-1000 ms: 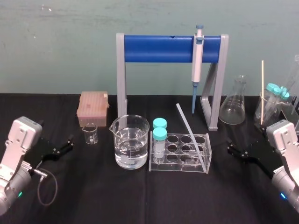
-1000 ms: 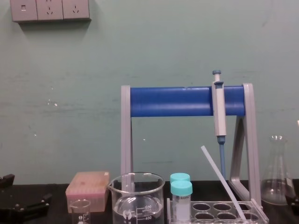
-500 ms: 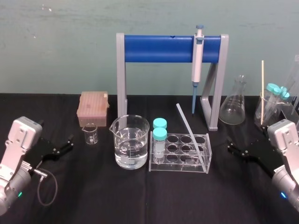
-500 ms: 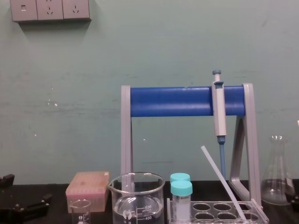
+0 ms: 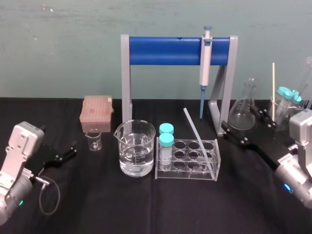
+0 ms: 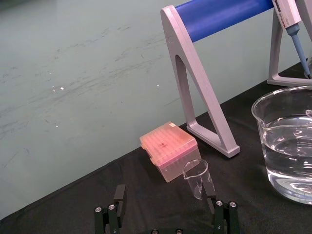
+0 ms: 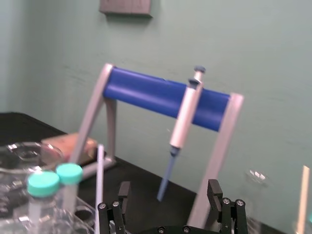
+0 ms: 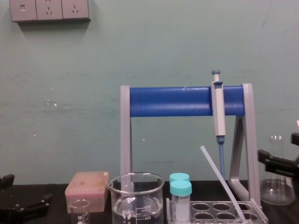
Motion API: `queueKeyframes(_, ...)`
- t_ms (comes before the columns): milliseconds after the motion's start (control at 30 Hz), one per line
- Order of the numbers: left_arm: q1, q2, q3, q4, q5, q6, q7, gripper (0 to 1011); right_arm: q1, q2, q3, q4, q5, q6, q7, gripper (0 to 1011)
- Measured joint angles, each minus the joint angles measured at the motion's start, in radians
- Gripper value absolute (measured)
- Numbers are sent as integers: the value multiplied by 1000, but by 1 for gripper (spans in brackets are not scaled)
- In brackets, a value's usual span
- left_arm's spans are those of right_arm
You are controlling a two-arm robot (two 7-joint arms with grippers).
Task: Pick up the stirring rod with one hand, then place it down.
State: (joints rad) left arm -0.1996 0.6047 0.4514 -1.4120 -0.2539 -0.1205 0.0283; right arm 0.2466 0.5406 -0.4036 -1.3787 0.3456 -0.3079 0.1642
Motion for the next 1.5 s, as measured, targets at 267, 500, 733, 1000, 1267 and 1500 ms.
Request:
queueKeyframes(267,0,0,0,0,0,0,0,1000,99,-53,-24,89,32,-7,135,1003)
queueKeyframes(500,0,0,0,0,0,0,0,1000,181,-103,-44,182,65,9,255,1003)
queueKeyframes(733,0,0,0,0,0,0,0,1000,251,-157,-55,294,122,79,381,1003)
queueKeyframes(1000,0,0,0,0,0,0,0,1000,290,-192,-56,371,153,161,464,1003)
queueKeyframes(1267,0,0,0,0,0,0,0,1000,303,-206,-63,407,135,201,483,1003)
queueKeyframes(1500,0,0,0,0,0,0,0,1000,303,-206,-63,408,134,202,483,1003)
